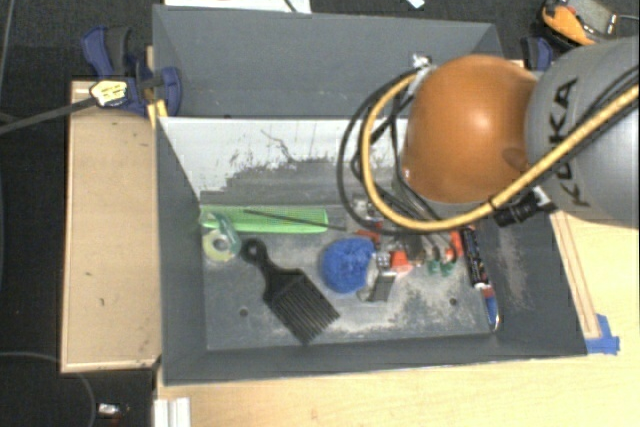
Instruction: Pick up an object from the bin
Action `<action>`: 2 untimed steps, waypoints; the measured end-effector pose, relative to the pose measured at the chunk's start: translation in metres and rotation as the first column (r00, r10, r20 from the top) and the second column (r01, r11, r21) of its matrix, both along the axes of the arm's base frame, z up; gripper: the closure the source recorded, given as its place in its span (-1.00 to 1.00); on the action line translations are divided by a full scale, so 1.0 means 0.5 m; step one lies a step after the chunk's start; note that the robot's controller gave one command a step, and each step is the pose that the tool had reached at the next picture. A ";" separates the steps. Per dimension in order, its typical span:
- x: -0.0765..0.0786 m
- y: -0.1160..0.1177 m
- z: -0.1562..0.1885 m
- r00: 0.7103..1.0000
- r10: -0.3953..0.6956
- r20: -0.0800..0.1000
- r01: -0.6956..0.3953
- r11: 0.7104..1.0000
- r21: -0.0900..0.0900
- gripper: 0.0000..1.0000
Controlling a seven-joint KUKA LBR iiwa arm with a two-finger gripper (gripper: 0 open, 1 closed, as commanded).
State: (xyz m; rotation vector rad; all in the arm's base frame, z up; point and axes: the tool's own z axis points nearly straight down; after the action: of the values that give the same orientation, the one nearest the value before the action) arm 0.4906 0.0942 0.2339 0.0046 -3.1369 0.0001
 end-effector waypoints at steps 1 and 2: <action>0.003 -0.001 0.006 1.000 -0.004 0.007 0.004 1.000 0.001 -1.00; 0.060 -0.074 -0.173 0.999 0.045 0.013 -0.045 0.999 0.001 -1.00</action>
Offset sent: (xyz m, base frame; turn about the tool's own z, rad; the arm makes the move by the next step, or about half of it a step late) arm 0.0499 -0.0673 -0.1639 -0.0840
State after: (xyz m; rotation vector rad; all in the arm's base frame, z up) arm 0.5206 0.0571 0.1476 0.0762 -3.1493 -0.0013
